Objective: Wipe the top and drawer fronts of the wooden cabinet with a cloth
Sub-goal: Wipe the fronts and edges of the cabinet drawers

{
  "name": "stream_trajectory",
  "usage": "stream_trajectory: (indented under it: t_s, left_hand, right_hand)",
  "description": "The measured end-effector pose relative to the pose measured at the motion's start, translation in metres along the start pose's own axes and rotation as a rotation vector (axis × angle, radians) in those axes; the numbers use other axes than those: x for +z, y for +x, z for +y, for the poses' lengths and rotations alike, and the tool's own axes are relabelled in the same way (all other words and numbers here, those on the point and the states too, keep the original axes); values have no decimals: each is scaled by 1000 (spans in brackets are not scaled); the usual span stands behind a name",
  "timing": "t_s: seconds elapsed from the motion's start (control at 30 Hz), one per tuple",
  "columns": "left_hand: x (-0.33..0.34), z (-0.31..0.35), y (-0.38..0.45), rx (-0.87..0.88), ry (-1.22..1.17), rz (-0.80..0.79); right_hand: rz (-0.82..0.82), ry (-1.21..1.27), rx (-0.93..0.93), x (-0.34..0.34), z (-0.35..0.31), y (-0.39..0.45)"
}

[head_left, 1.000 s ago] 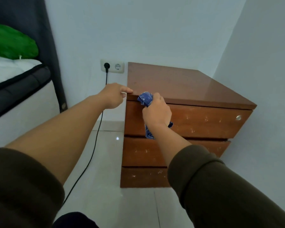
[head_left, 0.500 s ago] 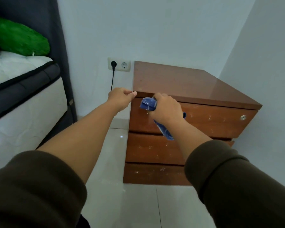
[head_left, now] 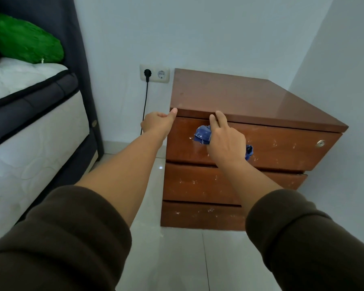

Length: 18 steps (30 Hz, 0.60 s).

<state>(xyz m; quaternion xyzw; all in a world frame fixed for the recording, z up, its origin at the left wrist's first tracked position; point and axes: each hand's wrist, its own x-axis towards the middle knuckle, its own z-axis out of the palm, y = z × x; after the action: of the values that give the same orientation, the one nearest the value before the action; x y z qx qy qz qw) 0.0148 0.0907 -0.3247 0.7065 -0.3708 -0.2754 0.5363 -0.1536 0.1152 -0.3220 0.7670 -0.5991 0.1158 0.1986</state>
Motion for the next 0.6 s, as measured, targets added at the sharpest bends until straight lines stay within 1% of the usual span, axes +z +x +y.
stream_trajectory:
  t_s: [0.2, 0.4, 0.53, 0.6]
  left_hand:
    - [17, -5, -2, 67, -15, 88]
    - [19, -4, -2, 101, 29, 93]
    - [21, 1, -7, 56, 20, 112]
    - [26, 3, -12, 25, -22, 155]
  right_hand:
    - [45, -3, -7, 5, 2, 8]
    - [61, 14, 1, 6, 1, 10]
    - [123, 28, -12, 5, 4, 12]
    - [145, 39, -10, 2, 6, 14]
